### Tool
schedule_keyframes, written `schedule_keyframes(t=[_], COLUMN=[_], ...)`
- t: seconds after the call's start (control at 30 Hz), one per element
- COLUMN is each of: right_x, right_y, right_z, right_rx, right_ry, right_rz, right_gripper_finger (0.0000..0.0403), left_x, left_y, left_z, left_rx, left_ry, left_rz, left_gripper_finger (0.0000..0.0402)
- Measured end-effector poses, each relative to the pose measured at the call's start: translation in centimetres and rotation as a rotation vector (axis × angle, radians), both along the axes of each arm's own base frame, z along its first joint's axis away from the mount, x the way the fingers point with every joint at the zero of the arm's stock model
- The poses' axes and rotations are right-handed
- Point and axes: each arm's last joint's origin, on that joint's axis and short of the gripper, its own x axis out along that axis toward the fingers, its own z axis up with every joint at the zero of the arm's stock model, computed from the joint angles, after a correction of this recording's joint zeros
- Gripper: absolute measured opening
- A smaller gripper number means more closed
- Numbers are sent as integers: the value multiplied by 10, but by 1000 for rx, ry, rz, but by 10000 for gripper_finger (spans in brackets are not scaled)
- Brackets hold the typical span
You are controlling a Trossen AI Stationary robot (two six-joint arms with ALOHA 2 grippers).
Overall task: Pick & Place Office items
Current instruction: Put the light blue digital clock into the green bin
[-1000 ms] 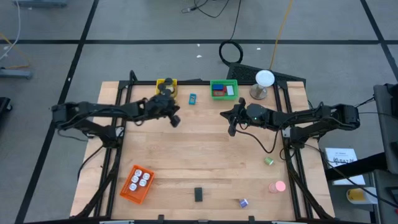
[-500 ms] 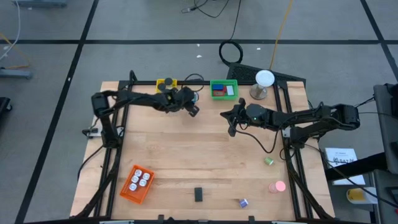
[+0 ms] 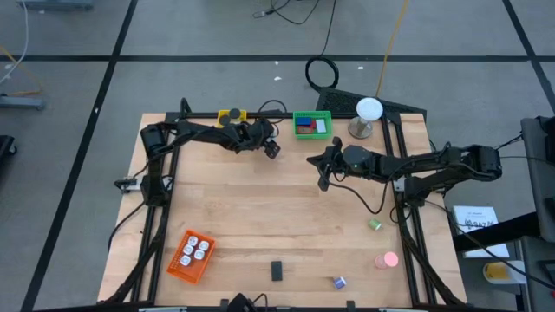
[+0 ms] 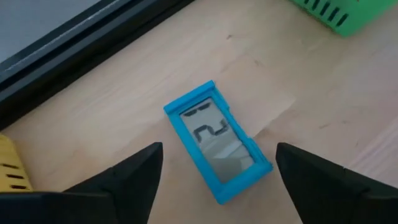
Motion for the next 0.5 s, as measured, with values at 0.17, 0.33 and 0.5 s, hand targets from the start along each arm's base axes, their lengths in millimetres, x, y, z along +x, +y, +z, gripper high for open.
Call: schedule_keyframes(t=[0.17, 0.33, 0.5], right_x=[0, 0, 0], right_y=[0, 0, 0], right_z=[0, 0, 0], right_rx=[-1, -1, -1], right_ry=[-3, -3, -4], right_rz=[0, 0, 0], right_gripper_finger=[0, 0, 0], left_x=[0, -1, 0], left_y=[0, -2, -7], left_z=[0, -2, -2], left_rx=[4, 0, 14], left_ry=[4, 39, 76], left_rz=[-2, -22, -76], left_gripper_finger=[286, 231, 184])
